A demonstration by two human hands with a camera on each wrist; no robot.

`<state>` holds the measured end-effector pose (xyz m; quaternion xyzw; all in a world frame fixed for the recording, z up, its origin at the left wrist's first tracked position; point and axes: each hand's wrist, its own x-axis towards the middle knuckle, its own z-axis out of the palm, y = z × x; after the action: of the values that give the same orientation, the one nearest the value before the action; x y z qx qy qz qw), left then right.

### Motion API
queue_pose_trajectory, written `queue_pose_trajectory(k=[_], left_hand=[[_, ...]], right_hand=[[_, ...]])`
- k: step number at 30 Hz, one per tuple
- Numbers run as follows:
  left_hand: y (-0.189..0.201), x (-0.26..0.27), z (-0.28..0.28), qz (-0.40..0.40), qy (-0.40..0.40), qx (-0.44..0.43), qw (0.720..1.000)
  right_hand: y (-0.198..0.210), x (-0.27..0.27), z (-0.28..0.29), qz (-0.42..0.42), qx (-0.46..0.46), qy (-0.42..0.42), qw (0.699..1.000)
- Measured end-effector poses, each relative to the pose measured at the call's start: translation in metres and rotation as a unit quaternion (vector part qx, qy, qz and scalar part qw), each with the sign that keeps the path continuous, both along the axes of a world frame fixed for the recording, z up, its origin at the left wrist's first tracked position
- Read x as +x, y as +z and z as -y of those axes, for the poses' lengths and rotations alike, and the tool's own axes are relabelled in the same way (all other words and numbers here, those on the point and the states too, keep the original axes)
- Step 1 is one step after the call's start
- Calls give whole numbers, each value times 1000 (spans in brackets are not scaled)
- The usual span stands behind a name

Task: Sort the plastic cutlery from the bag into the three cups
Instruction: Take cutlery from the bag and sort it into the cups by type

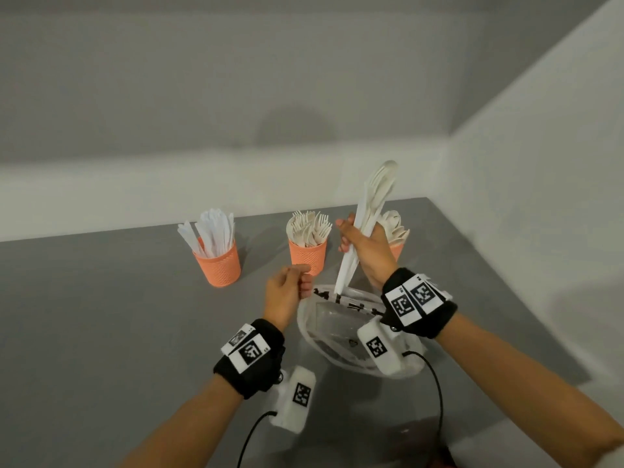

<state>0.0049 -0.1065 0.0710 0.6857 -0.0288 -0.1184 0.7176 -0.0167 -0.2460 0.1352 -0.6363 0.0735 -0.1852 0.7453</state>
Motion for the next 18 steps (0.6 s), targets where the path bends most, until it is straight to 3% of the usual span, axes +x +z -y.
queue_pose_trajectory(k=[3,6,10,12,15,18], left_hand=[[7,0,-15,-186,-4,-139,973],[14,-2,-25,-287,-7,-226,931],[21,-4,-31,-255,-42,-262,930],[20,-6,-35,-235,-63,-211,947],[17,-7,-43,-218,-90,-107,966],[16,-3,-48,-82,-87,-33,992]], right_hand=[[12,11,-24,40,40,13,998],[6,18,-51,26,44,24,998],[-25,9,-88,-53,52,27,997],[-35,8,-97,-82,64,11,995],[-42,12,-96,-105,8,27,994],[-46,12,-92,-126,2,56,990]])
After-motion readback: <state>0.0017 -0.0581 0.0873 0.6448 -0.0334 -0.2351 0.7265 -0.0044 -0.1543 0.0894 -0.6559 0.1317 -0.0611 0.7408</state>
